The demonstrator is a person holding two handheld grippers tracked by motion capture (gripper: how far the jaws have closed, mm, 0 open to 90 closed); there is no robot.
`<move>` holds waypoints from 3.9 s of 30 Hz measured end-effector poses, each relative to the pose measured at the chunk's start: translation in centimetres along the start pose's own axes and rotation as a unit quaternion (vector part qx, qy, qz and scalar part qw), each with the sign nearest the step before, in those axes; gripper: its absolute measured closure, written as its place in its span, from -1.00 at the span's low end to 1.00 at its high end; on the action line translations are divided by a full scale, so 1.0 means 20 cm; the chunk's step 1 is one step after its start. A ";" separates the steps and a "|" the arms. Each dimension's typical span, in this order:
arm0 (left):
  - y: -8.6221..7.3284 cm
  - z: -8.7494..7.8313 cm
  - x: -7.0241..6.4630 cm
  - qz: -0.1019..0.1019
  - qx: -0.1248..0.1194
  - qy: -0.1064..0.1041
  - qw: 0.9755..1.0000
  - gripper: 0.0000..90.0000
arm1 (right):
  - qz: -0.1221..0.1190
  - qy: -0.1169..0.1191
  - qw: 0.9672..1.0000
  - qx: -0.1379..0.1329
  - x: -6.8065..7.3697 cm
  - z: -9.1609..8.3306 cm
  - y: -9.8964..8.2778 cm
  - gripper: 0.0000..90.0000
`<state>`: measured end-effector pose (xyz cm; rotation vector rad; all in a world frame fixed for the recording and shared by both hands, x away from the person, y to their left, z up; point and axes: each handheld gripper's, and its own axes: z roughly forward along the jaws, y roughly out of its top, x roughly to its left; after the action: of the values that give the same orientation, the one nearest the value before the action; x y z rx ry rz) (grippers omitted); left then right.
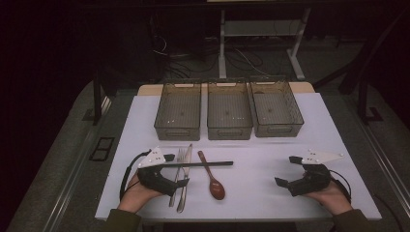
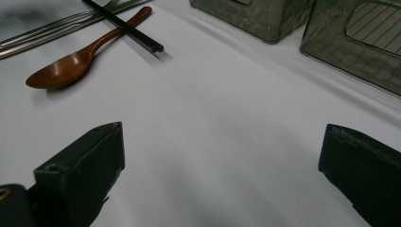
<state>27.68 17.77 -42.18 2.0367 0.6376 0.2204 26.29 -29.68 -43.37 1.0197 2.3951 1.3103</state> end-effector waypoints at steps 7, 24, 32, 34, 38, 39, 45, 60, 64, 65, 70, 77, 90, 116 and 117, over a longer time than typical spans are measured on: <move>0.01 0.00 0.01 -0.007 -0.004 -0.003 1.000 -1.00 | 0.004 0.007 1.000 -0.006 -0.01 -0.01 0.00 -0.99; 0.05 0.02 0.04 0.004 -0.005 -0.010 1.000 -0.97 | 0.005 0.007 1.000 -0.014 -0.01 -0.02 0.00 -0.99; 0.08 0.06 0.06 0.010 0.001 -0.017 1.000 -0.84 | 0.006 0.005 1.000 -0.014 -0.01 -0.01 0.00 -0.99; 0.09 0.07 0.06 0.012 -0.002 -0.020 1.000 -0.80 | 0.007 0.005 1.000 -0.016 -0.01 -0.01 0.00 -0.99; 0.11 0.08 0.07 0.011 -0.006 -0.021 1.000 -0.71 | 0.007 0.004 1.000 -0.018 -0.01 -0.02 0.00 -0.99; 0.11 0.08 0.07 0.011 -0.007 -0.022 1.000 -0.71 | 0.007 0.004 1.000 -0.018 -0.01 -0.02 0.00 -0.99; 0.14 0.13 0.09 0.018 -0.002 -0.032 0.999 -0.58 | 0.008 0.003 1.000 -0.018 -0.01 -0.02 0.00 -0.99; 0.19 0.28 0.14 0.043 0.036 -0.048 0.997 -0.06 | 0.011 0.003 1.000 -0.017 -0.02 -0.02 0.00 -0.99; 0.17 0.30 0.15 0.046 0.053 -0.053 0.996 0.07 | 0.010 0.004 1.000 -0.017 -0.01 -0.02 0.00 -0.98; 0.17 0.30 0.15 0.048 0.058 -0.054 0.996 0.10 | 0.009 0.005 1.000 -0.017 -0.01 -0.02 0.00 -0.98; 0.15 0.33 0.15 0.055 0.081 -0.055 0.994 0.18 | 0.008 0.007 1.000 -0.016 -0.01 -0.01 0.00 -0.98; 0.13 0.36 0.15 0.065 0.110 -0.055 0.990 0.28 | 0.008 0.007 1.000 -0.016 -0.01 -0.01 0.00 -0.98; 0.12 0.38 0.14 0.076 0.130 -0.055 0.987 0.44 | 0.008 0.007 1.000 -0.016 -0.01 -0.01 0.00 -0.98; 0.12 0.39 0.14 0.053 0.138 -0.062 0.987 0.75 | 0.007 0.006 1.000 -0.017 -0.01 -0.01 0.00 -0.98; 0.12 0.39 0.15 0.052 0.136 -0.064 0.987 0.72 | 0.008 0.006 1.000 -0.017 -0.01 -0.02 0.00 -0.98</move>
<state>34.06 12.57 -44.58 2.3292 0.5026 0.0641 26.36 -30.04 -43.20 1.0255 2.3701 1.3625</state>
